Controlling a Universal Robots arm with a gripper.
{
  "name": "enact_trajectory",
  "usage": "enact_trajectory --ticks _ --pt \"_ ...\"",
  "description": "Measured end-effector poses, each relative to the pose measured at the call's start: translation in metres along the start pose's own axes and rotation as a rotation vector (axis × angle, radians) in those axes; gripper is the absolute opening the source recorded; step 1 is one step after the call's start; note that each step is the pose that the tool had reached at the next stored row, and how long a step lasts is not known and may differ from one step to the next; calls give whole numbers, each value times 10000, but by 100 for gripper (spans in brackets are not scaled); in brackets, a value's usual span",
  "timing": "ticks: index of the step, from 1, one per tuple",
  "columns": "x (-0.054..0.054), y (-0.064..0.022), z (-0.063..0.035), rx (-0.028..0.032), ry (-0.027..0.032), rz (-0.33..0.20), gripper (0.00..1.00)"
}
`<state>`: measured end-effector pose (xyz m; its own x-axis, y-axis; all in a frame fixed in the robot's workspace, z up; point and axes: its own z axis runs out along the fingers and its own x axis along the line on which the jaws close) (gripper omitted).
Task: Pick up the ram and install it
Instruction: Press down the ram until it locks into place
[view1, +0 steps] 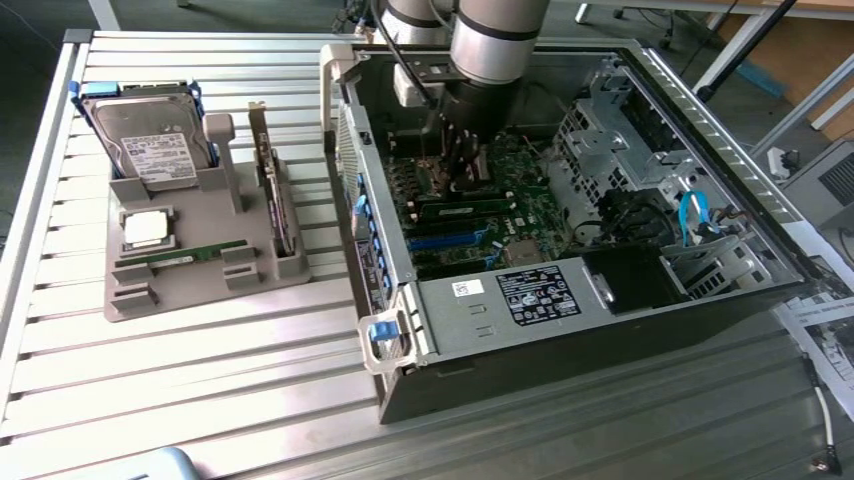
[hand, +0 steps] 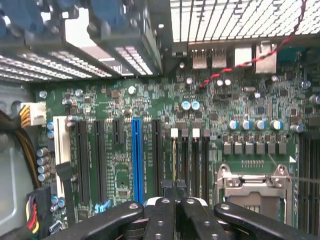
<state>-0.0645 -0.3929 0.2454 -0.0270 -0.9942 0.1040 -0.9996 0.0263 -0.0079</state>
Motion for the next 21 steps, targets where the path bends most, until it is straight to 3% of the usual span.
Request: enact_trajectory --ticks 9,21 --pt "3 187 22 0 0 0 11" --pt "-3 263 105 -1 3 -1 11"
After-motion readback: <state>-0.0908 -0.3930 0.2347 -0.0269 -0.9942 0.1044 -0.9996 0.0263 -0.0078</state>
